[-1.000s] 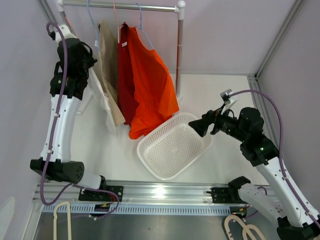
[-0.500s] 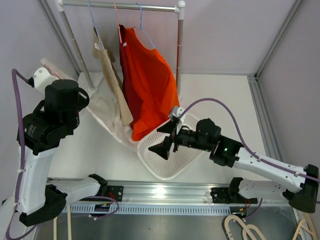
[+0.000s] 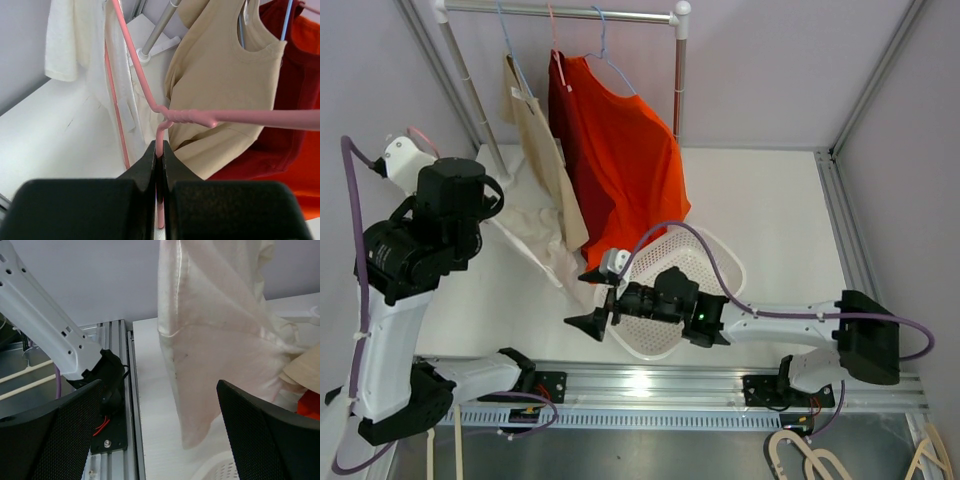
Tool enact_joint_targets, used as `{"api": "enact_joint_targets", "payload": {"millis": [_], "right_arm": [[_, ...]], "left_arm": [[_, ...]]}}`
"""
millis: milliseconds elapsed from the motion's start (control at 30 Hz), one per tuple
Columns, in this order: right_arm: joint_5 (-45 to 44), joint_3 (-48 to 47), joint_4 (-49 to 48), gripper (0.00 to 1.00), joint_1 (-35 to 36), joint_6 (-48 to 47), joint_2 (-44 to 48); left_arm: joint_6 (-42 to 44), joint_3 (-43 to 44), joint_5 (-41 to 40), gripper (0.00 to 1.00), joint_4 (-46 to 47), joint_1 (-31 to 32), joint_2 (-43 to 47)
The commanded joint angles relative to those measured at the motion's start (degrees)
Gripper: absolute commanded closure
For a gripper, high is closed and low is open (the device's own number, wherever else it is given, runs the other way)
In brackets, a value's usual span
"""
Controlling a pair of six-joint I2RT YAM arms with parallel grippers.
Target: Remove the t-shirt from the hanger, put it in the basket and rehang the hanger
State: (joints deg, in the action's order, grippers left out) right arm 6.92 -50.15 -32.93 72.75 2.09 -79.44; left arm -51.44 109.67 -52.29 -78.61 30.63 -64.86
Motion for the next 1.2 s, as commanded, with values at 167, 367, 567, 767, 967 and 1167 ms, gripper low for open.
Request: {"api": "enact_joint_targets", "payload": {"millis": [167, 367, 567, 767, 967, 1167], "right_arm": [[-4.6, -8.9, -12.6, 0.06, 0.9, -1.8, -10.8], [-9.1, -13.2, -13.5, 0.18, 0.9, -4.5, -15.1], [-10.2, -14.4, -11.1, 0.89, 0.7, -4.6, -15.2], [-11.3, -11.4, -7.3, 1.0, 2.4, -3.8, -11.3], [-13.7, -5.1, -6.4, 1.0, 5.7, -2.8, -4.6], [-17.5, -1.0, -4.4, 1.0, 9.5, -2.4, 0.2]], "left_arm": [[1.9, 3.3, -2.1, 0.99, -1.9, 0.7, 2.2], [3.9, 1.9, -1.6, 0.99, -1.1, 0.7, 5.1], [9.3, -3.8, -2.5, 0.99, 4.3, 0.7, 10.5], [12.9, -7.5, -5.7, 0.99, 11.6, 0.7, 9.8], [19.3, -9.6, -9.5, 0.99, 23.9, 0.6, 6.2], [27.2, -6.1, -9.5, 0.99, 34.3, -2.2, 0.4]]}}
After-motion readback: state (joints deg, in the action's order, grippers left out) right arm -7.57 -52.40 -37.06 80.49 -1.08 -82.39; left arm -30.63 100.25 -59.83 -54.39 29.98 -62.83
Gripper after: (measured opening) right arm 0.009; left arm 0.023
